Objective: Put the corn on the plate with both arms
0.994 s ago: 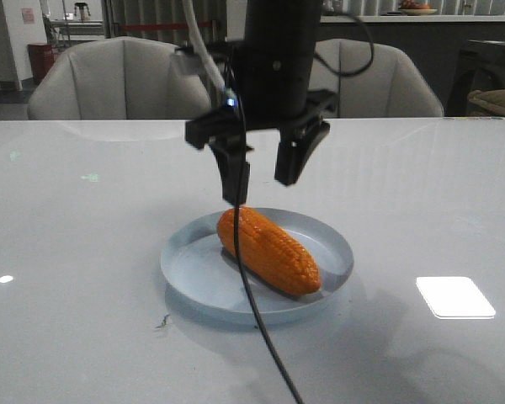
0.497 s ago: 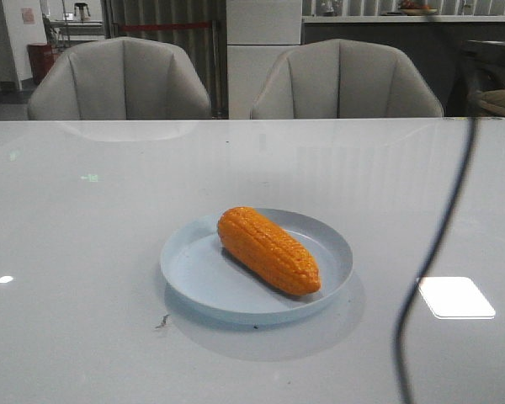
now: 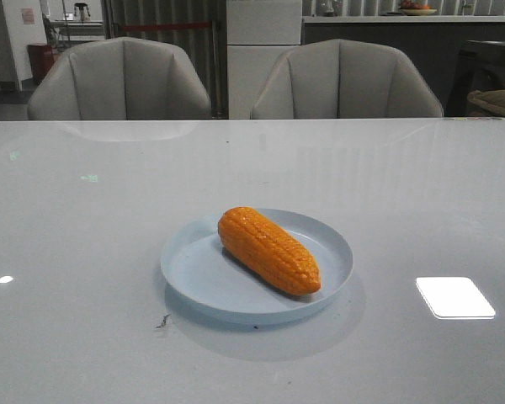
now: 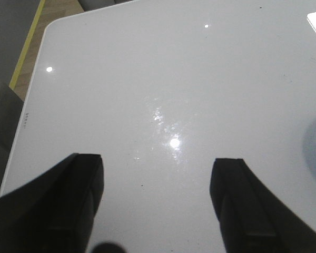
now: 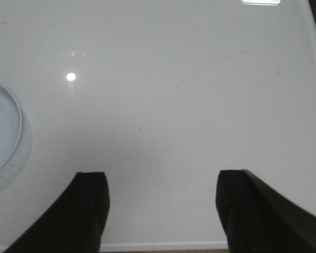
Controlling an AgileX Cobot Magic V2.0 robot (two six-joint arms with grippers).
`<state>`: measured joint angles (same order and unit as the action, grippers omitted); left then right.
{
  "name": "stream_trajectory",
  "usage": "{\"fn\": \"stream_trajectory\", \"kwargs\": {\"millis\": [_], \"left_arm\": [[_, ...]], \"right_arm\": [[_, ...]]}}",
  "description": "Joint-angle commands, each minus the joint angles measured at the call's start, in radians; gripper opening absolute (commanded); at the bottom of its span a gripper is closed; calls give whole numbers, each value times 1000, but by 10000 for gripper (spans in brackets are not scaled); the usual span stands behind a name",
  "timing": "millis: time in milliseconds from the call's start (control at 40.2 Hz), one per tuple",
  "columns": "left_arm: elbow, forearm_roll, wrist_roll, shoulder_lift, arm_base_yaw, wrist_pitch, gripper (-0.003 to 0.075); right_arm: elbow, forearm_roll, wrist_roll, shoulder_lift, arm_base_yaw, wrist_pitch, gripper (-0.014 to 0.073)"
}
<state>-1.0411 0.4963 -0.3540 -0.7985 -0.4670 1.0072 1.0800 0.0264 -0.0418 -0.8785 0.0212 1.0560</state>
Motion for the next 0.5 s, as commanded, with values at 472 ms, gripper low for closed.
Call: {"fn": "stream_trajectory", "kwargs": {"millis": [472], "left_arm": [[-25, 29, -10, 3, -7, -69, 491]], "right_arm": [[-129, 2, 8, 184, 7, -87, 542]]}}
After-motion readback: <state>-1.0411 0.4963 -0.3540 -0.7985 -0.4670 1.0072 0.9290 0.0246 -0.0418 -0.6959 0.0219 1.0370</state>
